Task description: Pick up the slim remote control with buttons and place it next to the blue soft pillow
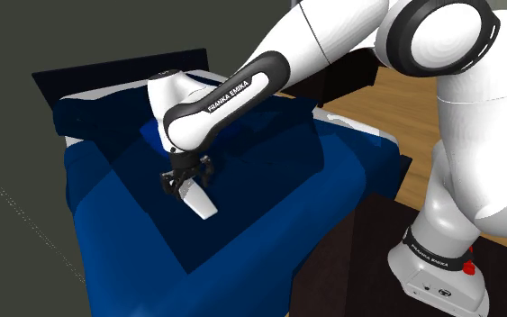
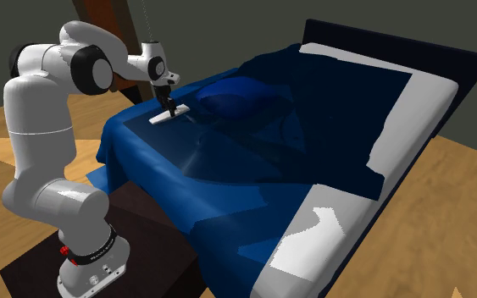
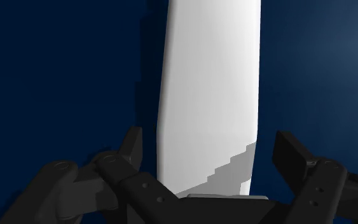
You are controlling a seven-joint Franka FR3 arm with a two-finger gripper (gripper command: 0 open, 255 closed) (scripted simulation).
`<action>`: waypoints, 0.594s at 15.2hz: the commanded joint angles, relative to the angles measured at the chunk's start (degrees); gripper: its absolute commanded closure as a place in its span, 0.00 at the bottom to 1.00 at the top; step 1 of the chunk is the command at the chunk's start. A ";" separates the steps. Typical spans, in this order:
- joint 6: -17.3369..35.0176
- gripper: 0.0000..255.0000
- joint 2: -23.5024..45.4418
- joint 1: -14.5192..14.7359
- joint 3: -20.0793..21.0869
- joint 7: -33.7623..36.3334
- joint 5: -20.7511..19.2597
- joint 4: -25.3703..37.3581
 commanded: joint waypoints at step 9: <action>-6.12 0.00 -3.03 -0.08 0.13 -0.19 0.31 3.10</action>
